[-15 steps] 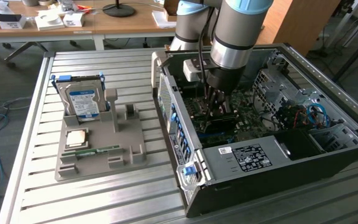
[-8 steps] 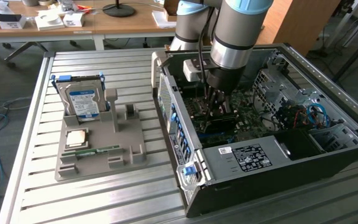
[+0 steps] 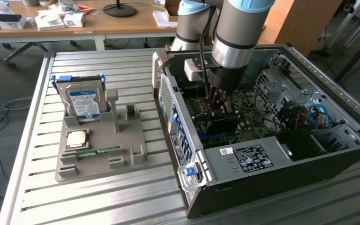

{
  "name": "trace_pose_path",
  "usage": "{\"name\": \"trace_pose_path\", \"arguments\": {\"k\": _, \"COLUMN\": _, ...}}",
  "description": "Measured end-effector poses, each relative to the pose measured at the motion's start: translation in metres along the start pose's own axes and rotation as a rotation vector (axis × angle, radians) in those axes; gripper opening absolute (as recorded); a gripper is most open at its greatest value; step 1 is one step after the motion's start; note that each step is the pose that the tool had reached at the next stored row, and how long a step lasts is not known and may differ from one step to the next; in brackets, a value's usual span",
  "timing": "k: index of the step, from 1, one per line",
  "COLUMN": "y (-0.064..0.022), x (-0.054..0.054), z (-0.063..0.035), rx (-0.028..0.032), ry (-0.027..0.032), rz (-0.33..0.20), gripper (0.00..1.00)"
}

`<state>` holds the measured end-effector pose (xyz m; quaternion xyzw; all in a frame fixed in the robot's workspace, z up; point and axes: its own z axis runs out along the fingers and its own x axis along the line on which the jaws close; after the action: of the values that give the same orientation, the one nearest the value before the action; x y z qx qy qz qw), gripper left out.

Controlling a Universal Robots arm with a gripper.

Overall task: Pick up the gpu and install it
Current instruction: 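Press down on the gpu until it lock into place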

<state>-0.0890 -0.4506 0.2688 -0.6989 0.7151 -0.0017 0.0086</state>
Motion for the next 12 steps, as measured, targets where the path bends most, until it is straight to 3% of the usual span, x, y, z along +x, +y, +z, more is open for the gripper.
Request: {"name": "trace_pose_path", "arguments": {"k": 12, "y": -0.0016, "x": 0.0005, "z": 0.0026, "rx": -0.0008, "ry": 0.0005, "rz": 0.0, "gripper": 0.11}}
